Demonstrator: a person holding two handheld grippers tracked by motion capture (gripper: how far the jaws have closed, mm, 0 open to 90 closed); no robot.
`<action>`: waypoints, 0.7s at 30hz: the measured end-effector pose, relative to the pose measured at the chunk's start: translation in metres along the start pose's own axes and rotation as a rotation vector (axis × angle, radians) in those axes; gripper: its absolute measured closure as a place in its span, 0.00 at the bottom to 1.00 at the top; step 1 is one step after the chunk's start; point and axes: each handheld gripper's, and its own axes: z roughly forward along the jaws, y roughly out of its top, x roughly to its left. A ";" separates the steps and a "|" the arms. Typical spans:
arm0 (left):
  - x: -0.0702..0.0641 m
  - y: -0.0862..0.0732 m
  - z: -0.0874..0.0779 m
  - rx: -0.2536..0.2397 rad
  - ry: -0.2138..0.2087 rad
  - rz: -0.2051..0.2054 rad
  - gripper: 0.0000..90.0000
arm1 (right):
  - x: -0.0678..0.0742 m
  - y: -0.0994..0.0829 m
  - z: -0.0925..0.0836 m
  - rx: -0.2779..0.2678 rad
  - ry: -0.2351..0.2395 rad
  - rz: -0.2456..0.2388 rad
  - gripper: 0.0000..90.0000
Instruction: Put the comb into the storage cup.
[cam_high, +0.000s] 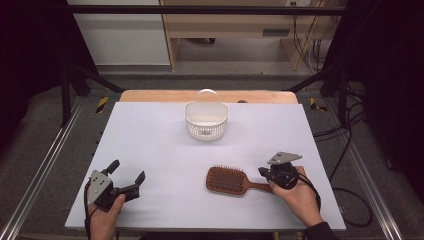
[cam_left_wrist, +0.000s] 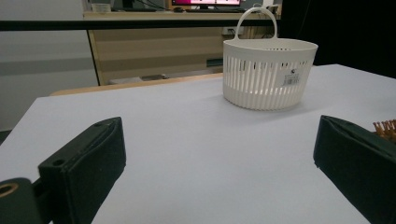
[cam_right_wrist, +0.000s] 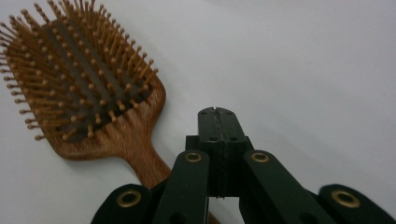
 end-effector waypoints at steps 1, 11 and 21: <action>0.000 0.000 0.000 0.000 0.000 0.000 0.03 | 0.000 0.000 0.000 0.000 0.000 0.000 1.00; -0.002 0.002 -0.002 -0.002 -0.010 0.005 0.03 | 0.003 -0.009 0.006 0.128 -0.005 -0.028 1.00; -0.003 0.002 -0.003 -0.001 -0.012 0.016 0.03 | 0.022 -0.021 -0.004 0.178 0.044 -0.037 1.00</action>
